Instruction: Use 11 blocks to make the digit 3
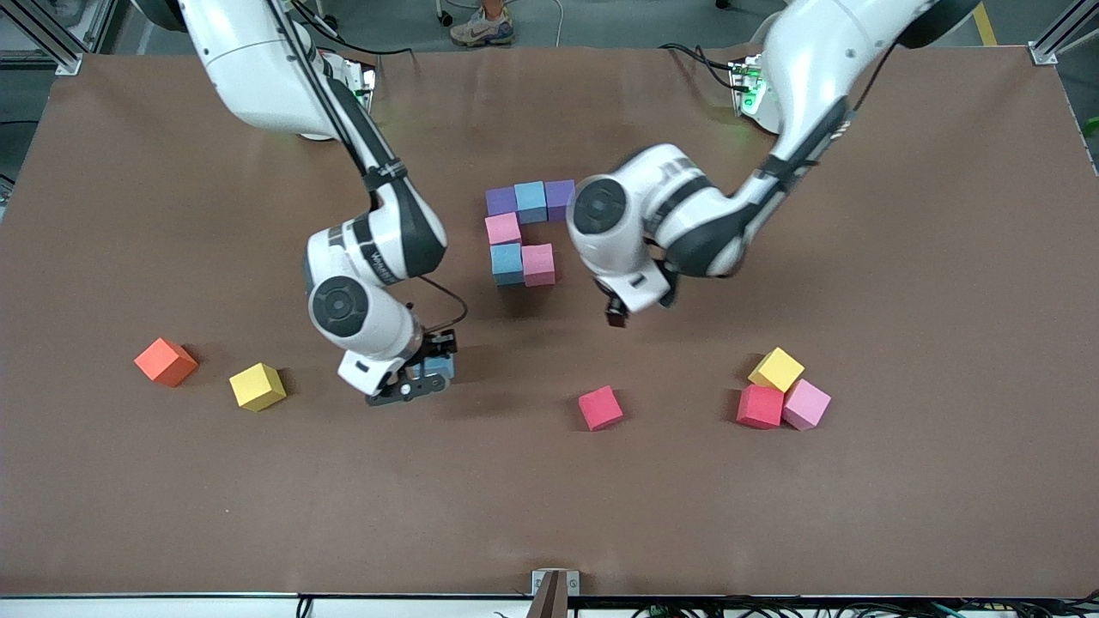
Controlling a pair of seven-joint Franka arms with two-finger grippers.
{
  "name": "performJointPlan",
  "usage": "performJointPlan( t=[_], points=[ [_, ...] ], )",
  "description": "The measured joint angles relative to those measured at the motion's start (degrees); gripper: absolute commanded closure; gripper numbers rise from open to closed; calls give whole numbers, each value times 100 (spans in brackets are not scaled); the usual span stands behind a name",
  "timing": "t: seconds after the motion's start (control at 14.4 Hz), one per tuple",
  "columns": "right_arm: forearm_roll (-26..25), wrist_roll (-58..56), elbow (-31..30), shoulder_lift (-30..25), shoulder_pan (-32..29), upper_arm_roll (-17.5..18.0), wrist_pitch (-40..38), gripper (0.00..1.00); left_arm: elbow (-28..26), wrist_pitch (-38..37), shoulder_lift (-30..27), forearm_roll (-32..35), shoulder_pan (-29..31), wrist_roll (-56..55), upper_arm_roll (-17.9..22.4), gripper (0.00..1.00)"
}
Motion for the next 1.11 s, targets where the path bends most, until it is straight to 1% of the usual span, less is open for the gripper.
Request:
performJointPlan(
  t=[0.21, 0.35, 0.55, 0.62, 0.76, 0.83, 0.97, 1.11],
  points=[
    [502, 188, 231, 216, 313, 1, -219, 66, -422, 2, -280, 21, 1398, 2015, -451, 0],
    [581, 227, 313, 316, 461, 1, -243, 66, -533, 8, -348, 29, 2132, 3462, -547, 0],
    [609, 285, 331, 359, 612, 0, -366, 66, -555, 73, -348, 30, 3139, 5573, -645, 0],
    [610, 329, 333, 358, 650, 0, -437, 66, -570, 316, -338, 26, 3422, 6093, -657, 0],
    [612, 510, 336, 359, 764, 2, -478, 66, -658, 1513, -276, 31, 3803, 6432, -656, 0],
    [613, 607, 336, 359, 829, 2, -478, 66, -703, 1852, -241, 39, 3909, 6580, -652, 0],
    [613, 741, 335, 366, 932, 1, -478, 66, -738, 2074, -74, 82, 4036, 6890, -638, 0],
    [613, 758, 323, 403, 952, -2, -479, 66, -682, 2183, 208, 273, 4010, 6641, -571, 0]
  ],
)
